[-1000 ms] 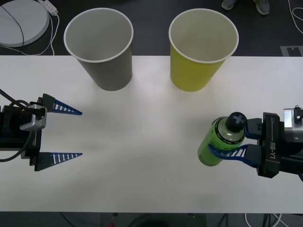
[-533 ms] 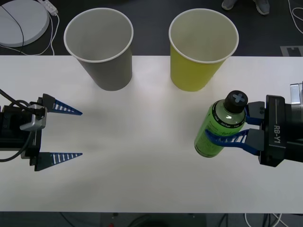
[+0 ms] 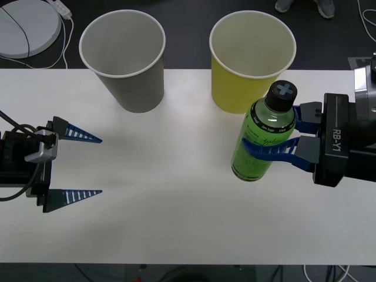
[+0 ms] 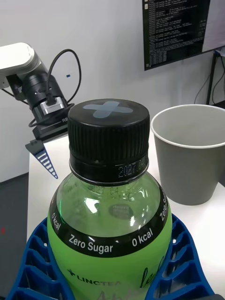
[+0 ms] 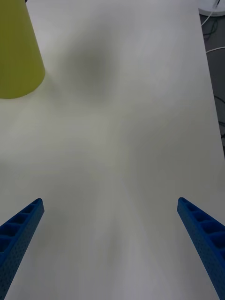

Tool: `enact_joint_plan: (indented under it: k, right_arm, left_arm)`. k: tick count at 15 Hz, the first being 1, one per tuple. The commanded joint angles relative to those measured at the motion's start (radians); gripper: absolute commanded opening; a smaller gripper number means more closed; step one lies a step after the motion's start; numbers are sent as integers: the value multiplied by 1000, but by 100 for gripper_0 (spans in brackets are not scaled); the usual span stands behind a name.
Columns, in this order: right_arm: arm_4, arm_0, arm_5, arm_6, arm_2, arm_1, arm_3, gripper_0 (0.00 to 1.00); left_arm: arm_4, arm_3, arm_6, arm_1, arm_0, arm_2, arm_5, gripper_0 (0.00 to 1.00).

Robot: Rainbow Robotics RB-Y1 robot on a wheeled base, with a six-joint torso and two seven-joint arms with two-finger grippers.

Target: Put the can into the green bin and the plastic bottle into the gray bin

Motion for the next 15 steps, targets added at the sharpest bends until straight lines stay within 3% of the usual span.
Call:
enact_joint_plan:
  k: [1,9,15]
  right_arm:
    - [51,-56,-1,-102,0,0,-6,0]
    - [223,-246,-1,-403,62,0,-17,0]
    - [365,-470,-1,-600,209,11,31,0]
  left_arm:
    - [0,0,0,0,0,0,0,100]
    - [0,0,0,0,0,0,0,100]
    - [0,0,0,0,0,0,0,100]
